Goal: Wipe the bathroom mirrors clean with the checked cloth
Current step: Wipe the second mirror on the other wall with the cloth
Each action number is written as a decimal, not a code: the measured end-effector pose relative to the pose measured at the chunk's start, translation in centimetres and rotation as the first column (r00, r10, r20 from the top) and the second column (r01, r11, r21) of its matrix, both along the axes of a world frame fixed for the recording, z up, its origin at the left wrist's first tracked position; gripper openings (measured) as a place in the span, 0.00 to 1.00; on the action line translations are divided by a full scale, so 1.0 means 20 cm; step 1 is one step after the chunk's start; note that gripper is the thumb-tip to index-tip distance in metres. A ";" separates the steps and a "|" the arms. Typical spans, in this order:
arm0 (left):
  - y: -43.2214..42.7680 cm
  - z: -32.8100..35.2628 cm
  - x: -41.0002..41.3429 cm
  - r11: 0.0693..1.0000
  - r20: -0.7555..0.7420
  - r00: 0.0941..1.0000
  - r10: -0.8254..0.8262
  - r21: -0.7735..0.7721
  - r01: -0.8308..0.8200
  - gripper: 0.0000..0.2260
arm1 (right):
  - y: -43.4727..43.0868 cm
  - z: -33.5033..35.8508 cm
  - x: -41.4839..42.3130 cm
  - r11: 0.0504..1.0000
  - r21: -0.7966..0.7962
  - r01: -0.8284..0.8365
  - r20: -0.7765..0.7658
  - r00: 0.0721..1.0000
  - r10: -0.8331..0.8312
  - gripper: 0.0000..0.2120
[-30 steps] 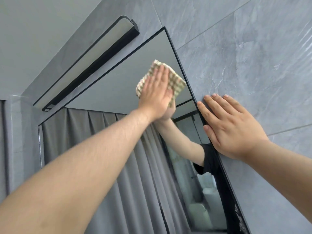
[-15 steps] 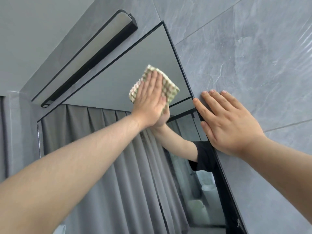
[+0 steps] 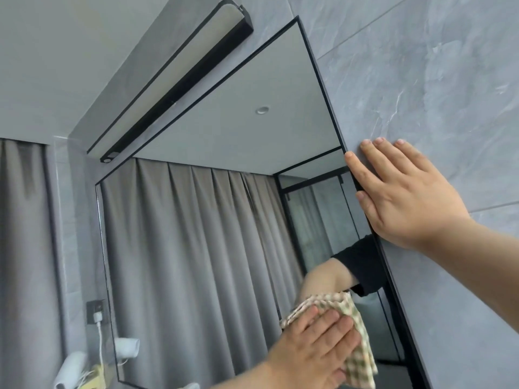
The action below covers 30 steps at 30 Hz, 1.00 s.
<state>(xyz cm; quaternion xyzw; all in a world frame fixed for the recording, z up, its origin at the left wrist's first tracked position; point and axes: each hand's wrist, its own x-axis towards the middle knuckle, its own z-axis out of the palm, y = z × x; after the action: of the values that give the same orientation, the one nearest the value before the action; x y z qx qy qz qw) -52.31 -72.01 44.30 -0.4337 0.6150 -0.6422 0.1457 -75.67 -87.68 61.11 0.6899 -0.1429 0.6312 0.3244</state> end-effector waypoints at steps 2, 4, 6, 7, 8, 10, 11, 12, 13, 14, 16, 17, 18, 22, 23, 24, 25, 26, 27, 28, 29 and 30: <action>-0.03 -0.09 0.02 0.998 0.039 0.997 0.066 -0.024 -0.065 0.35 | 0.00 0.00 0.00 1.000 -0.003 -0.002 0.004 1.000 0.002 0.27; -0.02 -0.12 -0.01 0.998 -0.111 0.992 0.054 0.000 -0.055 0.32 | -0.01 0.00 0.01 1.000 -0.007 -0.007 -0.002 1.000 0.007 0.27; 0.01 -0.10 -0.02 1.000 -0.158 0.987 -0.005 0.028 0.010 0.31 | -0.01 0.00 0.01 1.000 -0.009 -0.010 -0.005 1.000 0.010 0.27; 0.02 -0.06 -0.03 1.000 -0.183 0.983 -0.008 0.023 0.012 0.33 | 0.00 0.00 0.01 1.000 -0.011 -0.010 -0.003 1.000 0.010 0.27; 0.03 0.02 -0.06 1.000 -0.185 0.983 0.006 -0.008 -0.008 0.35 | 0.00 0.00 0.01 1.000 -0.012 -0.010 -0.004 1.000 0.010 0.27; 0.03 0.26 -0.14 0.992 -0.259 0.965 0.035 -0.110 -0.065 0.35 | 0.00 0.00 0.01 1.000 -0.009 -0.017 -0.006 1.000 0.017 0.27; 0.01 0.39 -0.18 0.990 -0.306 0.952 0.024 -0.126 -0.065 0.33 | 0.00 0.00 0.01 1.000 -0.008 -0.021 -0.005 1.000 0.021 0.27; -0.02 0.50 -0.22 0.991 -0.355 0.935 0.009 -0.118 -0.054 0.31 | 0.00 0.00 0.01 1.000 -0.007 -0.026 -0.004 1.000 0.026 0.27; -0.04 0.61 -0.25 0.992 -0.394 0.919 -0.012 -0.117 -0.038 0.30 | 0.00 -0.01 0.01 0.999 -0.007 -0.031 -0.003 1.000 0.031 0.27; -0.07 0.71 -0.28 0.991 -0.419 0.908 -0.028 -0.127 -0.029 0.29 | 0.00 -0.01 0.01 0.999 -0.009 -0.037 -0.002 0.999 0.037 0.27; -0.11 0.92 -0.32 0.983 -0.462 0.883 -0.080 -0.184 -0.008 0.29 | 0.00 -0.01 0.00 0.999 -0.016 -0.040 -0.002 0.999 0.040 0.27; -0.13 1.03 -0.35 0.976 -0.478 0.871 -0.112 -0.219 0.006 0.30 | 0.00 0.00 0.00 0.999 -0.018 -0.039 -0.001 0.999 0.039 0.27; -0.15 1.13 -0.37 0.965 -0.495 0.857 -0.140 -0.261 0.007 0.30 | 0.00 0.00 0.00 0.999 -0.018 -0.034 0.000 0.999 0.034 0.27; -0.19 1.46 -0.40 0.912 -0.594 0.774 -0.220 -0.406 -0.053 0.31 | 0.00 0.00 0.00 1.000 -0.015 -0.019 0.001 1.000 0.019 0.27; -0.19 1.49 -0.40 0.902 -0.598 0.769 -0.226 -0.426 -0.066 0.31 | 0.01 0.00 0.00 1.000 -0.011 -0.016 -0.004 1.000 0.015 0.27; -0.20 1.50 -0.40 0.896 -0.599 0.767 -0.229 -0.438 -0.074 0.31 | 0.01 0.00 -0.01 1.000 -0.009 -0.009 -0.011 1.000 0.009 0.28; -0.20 1.49 -0.39 0.893 -0.603 0.763 -0.233 -0.443 -0.077 0.31 | 0.01 -0.01 0.00 1.000 -0.008 -0.002 -0.015 1.000 0.002 0.28; -0.21 1.47 -0.38 0.892 -0.610 0.755 -0.239 -0.445 -0.078 0.31 | 0.00 -0.01 0.00 1.000 -0.011 0.006 -0.016 1.000 -0.006 0.28; -0.21 1.43 -0.38 0.890 -0.617 0.747 -0.248 -0.450 -0.076 0.31 | 0.00 -0.02 0.00 1.000 -0.019 0.011 -0.014 1.000 -0.011 0.28; -0.21 1.38 -0.37 0.887 -0.622 0.741 -0.255 -0.455 -0.076 0.31 | 0.00 -0.01 0.00 0.999 -0.031 0.013 -0.011 1.000 -0.013 0.27; -0.21 1.32 -0.36 0.884 -0.629 0.733 -0.259 -0.460 -0.082 0.31 | 0.00 -0.01 0.00 0.999 -0.040 0.014 -0.012 1.000 -0.015 0.27; -0.20 1.24 -0.36 0.881 -0.638 0.724 -0.263 -0.465 -0.089 0.31 | 0.00 -0.01 0.00 0.999 -0.044 0.014 -0.018 1.000 -0.015 0.27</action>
<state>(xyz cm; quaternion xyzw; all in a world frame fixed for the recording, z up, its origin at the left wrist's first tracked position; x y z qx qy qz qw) -59.44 -75.92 69.15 -0.6307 0.4729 -0.5704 -0.2307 -75.76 -87.62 60.95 0.6874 -0.1310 0.6253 0.3455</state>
